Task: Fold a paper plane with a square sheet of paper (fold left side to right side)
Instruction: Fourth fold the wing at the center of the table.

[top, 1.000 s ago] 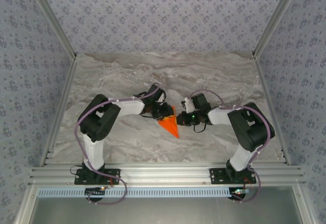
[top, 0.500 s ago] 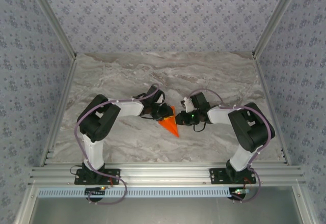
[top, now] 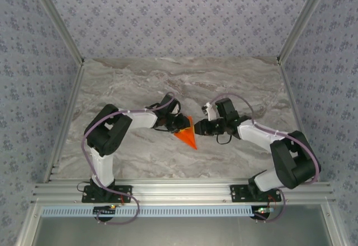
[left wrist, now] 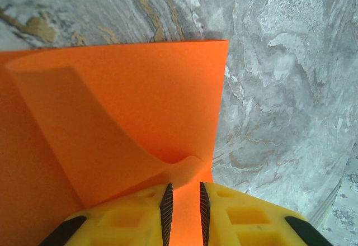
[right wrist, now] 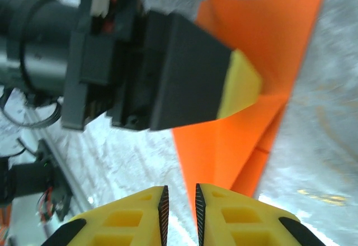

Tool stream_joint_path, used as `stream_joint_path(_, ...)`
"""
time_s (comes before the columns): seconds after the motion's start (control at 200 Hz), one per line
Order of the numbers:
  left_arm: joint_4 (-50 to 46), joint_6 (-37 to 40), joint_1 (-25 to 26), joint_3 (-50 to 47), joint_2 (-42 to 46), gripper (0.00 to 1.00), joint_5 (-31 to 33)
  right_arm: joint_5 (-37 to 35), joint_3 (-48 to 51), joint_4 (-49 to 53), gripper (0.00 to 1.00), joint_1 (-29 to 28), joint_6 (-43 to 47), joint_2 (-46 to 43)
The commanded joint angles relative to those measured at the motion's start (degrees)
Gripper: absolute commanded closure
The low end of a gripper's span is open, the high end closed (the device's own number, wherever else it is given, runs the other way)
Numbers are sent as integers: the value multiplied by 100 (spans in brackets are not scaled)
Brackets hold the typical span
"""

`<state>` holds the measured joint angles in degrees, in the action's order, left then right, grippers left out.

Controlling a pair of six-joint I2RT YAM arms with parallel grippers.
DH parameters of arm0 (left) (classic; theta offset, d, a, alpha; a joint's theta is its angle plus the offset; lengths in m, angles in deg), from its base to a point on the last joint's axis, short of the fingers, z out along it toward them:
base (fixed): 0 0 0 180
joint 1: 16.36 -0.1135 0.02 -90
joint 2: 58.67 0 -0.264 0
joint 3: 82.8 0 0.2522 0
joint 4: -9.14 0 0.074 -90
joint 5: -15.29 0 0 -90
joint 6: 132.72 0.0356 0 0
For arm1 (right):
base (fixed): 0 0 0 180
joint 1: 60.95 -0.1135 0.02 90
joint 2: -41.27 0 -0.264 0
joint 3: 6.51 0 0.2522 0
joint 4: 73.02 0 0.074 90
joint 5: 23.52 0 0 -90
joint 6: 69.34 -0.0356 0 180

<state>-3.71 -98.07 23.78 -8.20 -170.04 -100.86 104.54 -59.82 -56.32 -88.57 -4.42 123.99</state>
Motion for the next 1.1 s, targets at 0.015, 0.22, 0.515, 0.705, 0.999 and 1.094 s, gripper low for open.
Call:
stream_joint_path(0.015, -485, 60, 38, -230, -183, 77, 210, 566, 48, -57, 80, -254, -295, 197)
stream_joint_path(0.22, -513, 68, 38, -208, -183, 77, 198, 485, -36, -127, 80, -368, -292, 680)
stream_joint_path(0.515, -521, 77, 44, -191, -183, 77, 198, 127, -122, 324, 81, -492, -43, 1036)
stream_joint_path(0.705, -532, 86, 42, -182, -183, 77, 198, 35, -145, 443, 80, -544, 46, 1130)
stream_joint_path(0.999, -538, 95, 40, -186, -192, 77, 201, -85, -95, 553, 80, -604, 83, 1215)
stream_joint_path(1.094, -539, 99, 39, -186, -187, 77, 205, -176, -57, 603, 80, -605, 101, 1202)
